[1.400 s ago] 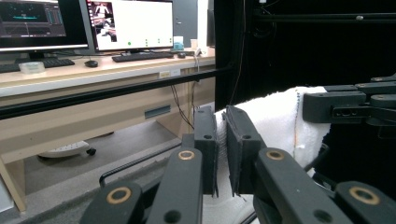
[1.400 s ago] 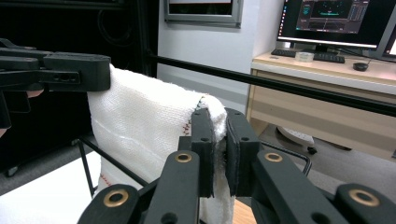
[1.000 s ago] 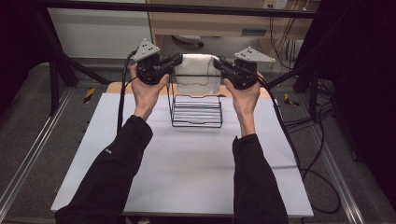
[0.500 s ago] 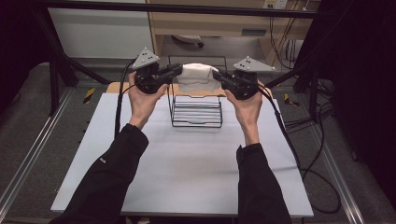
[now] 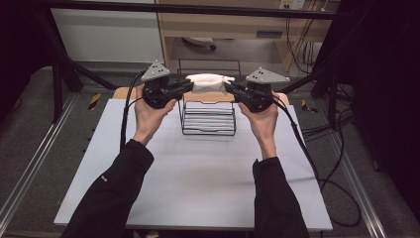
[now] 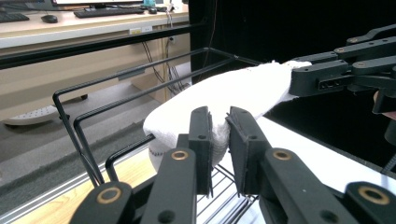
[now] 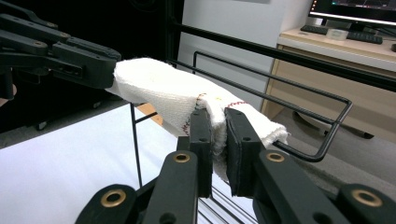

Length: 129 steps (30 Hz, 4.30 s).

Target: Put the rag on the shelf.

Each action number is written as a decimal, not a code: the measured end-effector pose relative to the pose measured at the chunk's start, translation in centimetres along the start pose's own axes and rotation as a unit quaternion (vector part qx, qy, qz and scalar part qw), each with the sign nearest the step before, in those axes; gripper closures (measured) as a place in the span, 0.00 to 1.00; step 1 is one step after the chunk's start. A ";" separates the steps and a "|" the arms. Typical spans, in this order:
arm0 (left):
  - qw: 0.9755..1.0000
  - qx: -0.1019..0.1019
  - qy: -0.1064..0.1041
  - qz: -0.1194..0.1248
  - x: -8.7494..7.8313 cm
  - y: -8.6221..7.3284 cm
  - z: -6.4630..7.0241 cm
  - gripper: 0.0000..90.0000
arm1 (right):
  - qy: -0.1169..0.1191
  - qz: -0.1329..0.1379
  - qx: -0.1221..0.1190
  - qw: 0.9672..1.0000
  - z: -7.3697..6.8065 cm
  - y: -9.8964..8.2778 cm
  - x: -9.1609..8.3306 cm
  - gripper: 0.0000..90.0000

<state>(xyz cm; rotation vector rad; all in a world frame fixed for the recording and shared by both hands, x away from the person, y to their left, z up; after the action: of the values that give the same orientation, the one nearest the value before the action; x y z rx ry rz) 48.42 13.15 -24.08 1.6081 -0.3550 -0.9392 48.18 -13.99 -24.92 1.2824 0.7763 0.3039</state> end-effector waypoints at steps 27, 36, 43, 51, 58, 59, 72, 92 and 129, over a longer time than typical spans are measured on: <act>0.999 -0.030 0.011 -0.001 -0.5 4.5 -1.2 0.98 | 0.001 0.000 -0.007 1.000 -0.2 -0.6 0.1 0.91; 0.998 -0.021 -0.010 -0.056 1.2 2.6 -0.5 1.00 | 0.001 -0.001 -0.007 1.000 -0.2 -0.7 0.1 0.91; 0.997 -0.012 -0.013 -0.075 1.6 1.1 -0.2 1.00 | 0.003 -0.006 -0.010 1.000 -0.4 -0.8 0.2 0.88; 0.997 -0.008 -0.010 -0.077 1.8 0.8 -0.1 1.00 | 0.011 -0.006 -0.015 1.000 -0.6 -0.4 -0.5 0.73; 0.996 0.000 -0.006 -0.086 2.3 0.0 -0.1 1.00 | 0.017 0.000 -0.012 1.000 -1.1 1.2 -0.7 0.82; 0.996 0.000 -0.006 -0.087 2.4 -0.2 -0.1 1.00 | 0.021 -0.010 -0.005 1.000 -1.2 1.2 -0.4 0.87; 0.996 -0.004 0.005 -0.094 3.5 -1.3 -0.4 0.99 | -0.007 -0.070 0.048 0.996 0.4 -2.5 2.0 1.00; 0.996 -0.004 -0.001 -0.094 2.5 -1.2 -0.1 0.81 | 0.017 -0.047 0.052 0.997 0.4 -2.5 0.3 0.86; 0.987 -0.049 0.022 -0.154 -5.6 -13.9 -1.1 0.09 | 0.041 -0.102 0.098 0.989 0.3 -9.1 -4.7 0.06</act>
<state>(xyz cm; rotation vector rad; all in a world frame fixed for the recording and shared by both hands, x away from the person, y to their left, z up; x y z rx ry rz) 42.09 21.46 -34.87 1.6166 -0.0267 -1.1322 43.15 -19.70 -31.76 1.3679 1.0199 0.1178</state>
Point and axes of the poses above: each handheld gripper's, and its own axes: x roughly forward along the jaws, y roughly out of its top, z roughly to its right, the point moved 1 cm from there along x, roughly forward along the jaws, and after that the axes turned 7 degrees about -z, right-handed, at the moved point
